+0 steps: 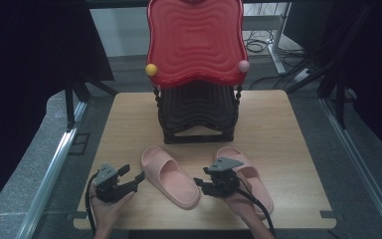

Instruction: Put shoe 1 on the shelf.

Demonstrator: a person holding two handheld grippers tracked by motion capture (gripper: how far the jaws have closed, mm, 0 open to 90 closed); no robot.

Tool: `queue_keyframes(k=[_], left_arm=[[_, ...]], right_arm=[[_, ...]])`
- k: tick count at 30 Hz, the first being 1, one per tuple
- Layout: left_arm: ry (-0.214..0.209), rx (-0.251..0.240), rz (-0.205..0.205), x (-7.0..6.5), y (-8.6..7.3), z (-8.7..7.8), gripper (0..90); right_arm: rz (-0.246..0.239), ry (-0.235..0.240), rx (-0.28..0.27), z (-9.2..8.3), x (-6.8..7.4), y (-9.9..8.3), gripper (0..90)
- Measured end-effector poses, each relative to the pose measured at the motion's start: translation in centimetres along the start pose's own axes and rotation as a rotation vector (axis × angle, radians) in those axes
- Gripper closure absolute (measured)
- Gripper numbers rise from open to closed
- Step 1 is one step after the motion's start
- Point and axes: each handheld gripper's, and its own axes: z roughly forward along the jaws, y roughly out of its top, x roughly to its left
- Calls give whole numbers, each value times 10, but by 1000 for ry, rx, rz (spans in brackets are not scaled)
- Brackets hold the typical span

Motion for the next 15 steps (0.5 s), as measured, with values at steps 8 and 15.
queue_keyframes(k=[8, 15], left_arm=[[-2, 6, -8, 2, -1, -1, 293], [-2, 4, -17, 5, -1, -2, 291]], right_arm=[[-1, 10, 28, 45, 10, 17, 562], [22, -6, 15, 75, 12, 26, 590]])
